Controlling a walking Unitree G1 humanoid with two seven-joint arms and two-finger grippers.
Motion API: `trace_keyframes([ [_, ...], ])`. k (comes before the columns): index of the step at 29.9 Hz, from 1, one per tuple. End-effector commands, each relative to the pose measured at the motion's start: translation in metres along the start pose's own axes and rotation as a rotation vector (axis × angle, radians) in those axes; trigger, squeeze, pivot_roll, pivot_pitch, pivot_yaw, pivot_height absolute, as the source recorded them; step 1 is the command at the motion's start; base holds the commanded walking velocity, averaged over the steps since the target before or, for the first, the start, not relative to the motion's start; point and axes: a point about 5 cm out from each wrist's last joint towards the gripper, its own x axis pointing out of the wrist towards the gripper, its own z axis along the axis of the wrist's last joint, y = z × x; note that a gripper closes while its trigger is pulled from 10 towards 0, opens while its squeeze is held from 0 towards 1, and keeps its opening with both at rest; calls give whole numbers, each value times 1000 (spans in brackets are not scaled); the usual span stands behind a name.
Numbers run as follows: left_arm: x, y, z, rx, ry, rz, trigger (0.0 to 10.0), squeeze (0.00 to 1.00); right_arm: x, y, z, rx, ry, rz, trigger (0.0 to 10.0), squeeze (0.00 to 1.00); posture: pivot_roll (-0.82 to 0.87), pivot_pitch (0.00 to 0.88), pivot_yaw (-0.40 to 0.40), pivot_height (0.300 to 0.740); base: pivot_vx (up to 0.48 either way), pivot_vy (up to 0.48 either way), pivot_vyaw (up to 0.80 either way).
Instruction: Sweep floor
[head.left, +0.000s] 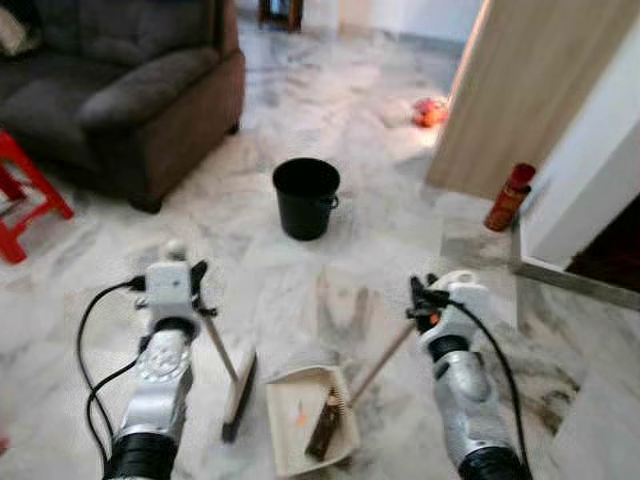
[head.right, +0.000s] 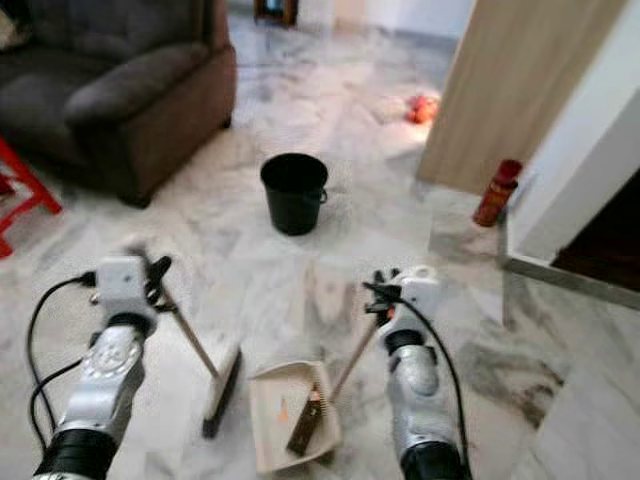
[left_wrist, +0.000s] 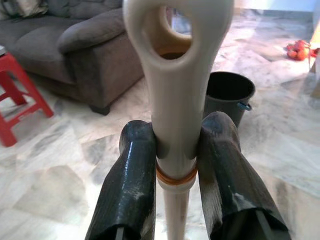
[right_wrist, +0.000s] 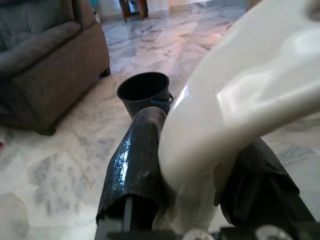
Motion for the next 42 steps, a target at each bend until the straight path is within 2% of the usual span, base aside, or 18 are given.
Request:
trace_keyframes([
  [1,4,-5,9,-1,-34,-22,10000,0,1,-4,8,8,-44,-15,10000,0,-61,39,-4,740,277,0,0],
  [9,6,-7,11,3,-39,-31,10000,0,2,1,7,15,-43,-3,10000,0,-54,20,-4,740,279,0,0],
  [31,7,-9,11,6,-45,-41,10000,0,6,-5,13,8,-61,-16,10000,0,-53,0,-8,740,281,0,0],
  [42,5,-7,11,2,-42,-30,10000,0,4,-4,12,10,-56,-17,10000,0,-50,42,-17,740,283,0,0],
])
